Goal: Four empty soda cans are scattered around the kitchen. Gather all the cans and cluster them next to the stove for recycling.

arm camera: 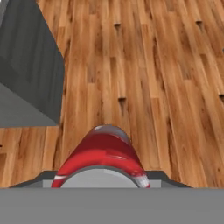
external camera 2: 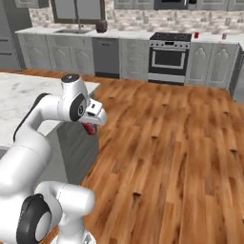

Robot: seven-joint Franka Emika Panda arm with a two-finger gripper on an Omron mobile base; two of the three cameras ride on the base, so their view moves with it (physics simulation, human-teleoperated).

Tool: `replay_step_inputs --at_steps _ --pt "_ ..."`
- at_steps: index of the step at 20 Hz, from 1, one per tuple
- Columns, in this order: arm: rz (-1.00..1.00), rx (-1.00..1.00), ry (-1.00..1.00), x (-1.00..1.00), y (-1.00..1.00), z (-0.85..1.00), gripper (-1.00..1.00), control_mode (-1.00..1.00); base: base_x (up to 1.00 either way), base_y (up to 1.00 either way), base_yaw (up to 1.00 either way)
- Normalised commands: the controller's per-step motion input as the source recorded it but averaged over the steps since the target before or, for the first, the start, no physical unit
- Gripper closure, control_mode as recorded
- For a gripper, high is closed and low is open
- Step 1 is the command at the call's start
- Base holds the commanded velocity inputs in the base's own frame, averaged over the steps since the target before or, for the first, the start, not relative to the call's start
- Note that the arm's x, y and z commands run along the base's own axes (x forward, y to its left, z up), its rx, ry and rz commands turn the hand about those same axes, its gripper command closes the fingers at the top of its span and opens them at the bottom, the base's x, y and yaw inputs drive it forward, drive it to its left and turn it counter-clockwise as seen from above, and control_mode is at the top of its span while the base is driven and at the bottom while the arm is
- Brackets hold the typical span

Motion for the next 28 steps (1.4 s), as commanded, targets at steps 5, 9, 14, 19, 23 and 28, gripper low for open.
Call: replay_step_inputs --at_steps 5,9,14,19,23,28 --pt "0.0 0.0 0.0 0.0 0.0 0.0 1.0 1.0 1.0 -0.57 0.02" --pt "0.0 0.0 0.0 0.0 0.0 0.0 1.0 1.0 1.0 -0.47 0.04" --pt "0.0 0.0 0.0 0.0 0.0 0.0 1.0 1.0 1.0 -0.47 0.04" --pt "0.0 0.0 0.0 0.0 0.0 0.0 1.0 1.0 1.0 -0.4 0.04" --pt "0.0 0.0 0.0 0.0 0.0 0.0 1.0 1.0 1.0 -0.44 0.03" --pt "0.0 0.0 0.0 0.0 0.0 0.0 1.0 1.0 1.0 -0.53 0.02"
